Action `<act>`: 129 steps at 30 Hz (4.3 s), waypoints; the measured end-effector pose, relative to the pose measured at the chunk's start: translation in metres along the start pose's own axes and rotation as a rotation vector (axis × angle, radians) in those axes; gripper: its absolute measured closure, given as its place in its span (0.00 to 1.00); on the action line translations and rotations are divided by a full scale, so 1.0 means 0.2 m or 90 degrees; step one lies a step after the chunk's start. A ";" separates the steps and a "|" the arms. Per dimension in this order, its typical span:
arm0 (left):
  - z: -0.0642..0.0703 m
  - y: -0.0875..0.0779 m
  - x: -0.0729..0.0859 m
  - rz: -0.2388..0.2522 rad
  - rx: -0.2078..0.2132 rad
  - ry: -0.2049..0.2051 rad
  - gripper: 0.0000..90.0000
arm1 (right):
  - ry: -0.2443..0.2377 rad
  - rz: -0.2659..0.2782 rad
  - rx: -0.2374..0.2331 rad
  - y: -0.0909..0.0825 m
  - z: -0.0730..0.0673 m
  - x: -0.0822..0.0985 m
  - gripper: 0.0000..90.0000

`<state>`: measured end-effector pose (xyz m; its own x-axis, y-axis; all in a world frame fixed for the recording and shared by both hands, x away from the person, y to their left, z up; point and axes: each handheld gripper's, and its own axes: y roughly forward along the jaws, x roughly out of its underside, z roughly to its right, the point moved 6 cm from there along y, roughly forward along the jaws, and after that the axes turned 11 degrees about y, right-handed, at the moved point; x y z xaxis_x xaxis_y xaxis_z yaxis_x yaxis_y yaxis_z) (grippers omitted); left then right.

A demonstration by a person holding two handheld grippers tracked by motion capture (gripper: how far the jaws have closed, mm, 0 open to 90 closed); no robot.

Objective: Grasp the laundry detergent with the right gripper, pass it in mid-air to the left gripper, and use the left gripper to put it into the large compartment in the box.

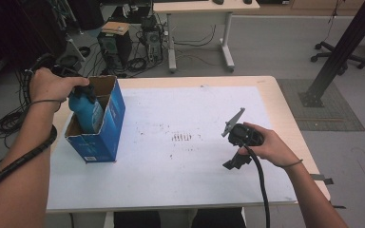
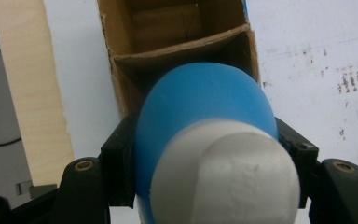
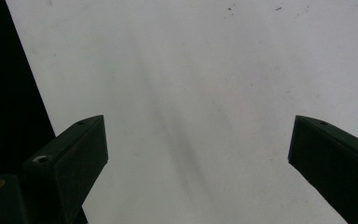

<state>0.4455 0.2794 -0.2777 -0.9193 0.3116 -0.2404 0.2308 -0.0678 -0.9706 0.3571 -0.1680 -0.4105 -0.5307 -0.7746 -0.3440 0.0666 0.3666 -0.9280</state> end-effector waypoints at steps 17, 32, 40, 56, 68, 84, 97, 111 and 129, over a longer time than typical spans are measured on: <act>0.01 0.14 0.05 -0.008 0.004 -0.012 0.42 | -0.001 0.003 -0.003 0.00 -0.01 0.01 0.05; 0.02 0.26 0.07 -0.022 0.008 -0.012 0.42 | 0.004 -0.001 -0.005 0.01 -0.01 0.02 0.05; 0.02 0.28 0.08 -0.023 0.007 -0.018 0.42 | 0.007 -0.005 -0.003 0.01 -0.01 0.03 0.05; 0.01 0.29 0.09 -0.014 0.010 -0.026 0.42 | 0.005 -0.009 -0.004 0.01 -0.01 0.03 0.05; 0.02 0.27 0.09 -0.007 0.030 -0.027 0.41 | 0.002 -0.010 -0.004 0.02 -0.02 0.02 0.05; 0.02 0.25 0.10 -0.011 0.023 -0.031 0.41 | 0.004 -0.009 -0.003 0.01 -0.02 0.03 0.05; 0.02 0.25 0.10 -0.014 0.027 -0.034 0.39 | 0.002 -0.010 -0.003 0.02 -0.02 0.03 0.05; 0.02 0.19 0.09 -0.010 0.028 -0.035 0.35 | -0.002 -0.013 -0.003 0.02 -0.02 0.02 0.05; 0.03 0.06 0.08 0.011 0.030 -0.024 0.29 | -0.003 -0.017 0.000 0.02 -0.03 0.01 0.05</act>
<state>0.4323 0.2782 -0.2930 -0.9268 0.2747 -0.2561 0.2319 -0.1177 -0.9656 0.3510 -0.1645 -0.4148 -0.5286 -0.7864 -0.3195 0.0521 0.3457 -0.9369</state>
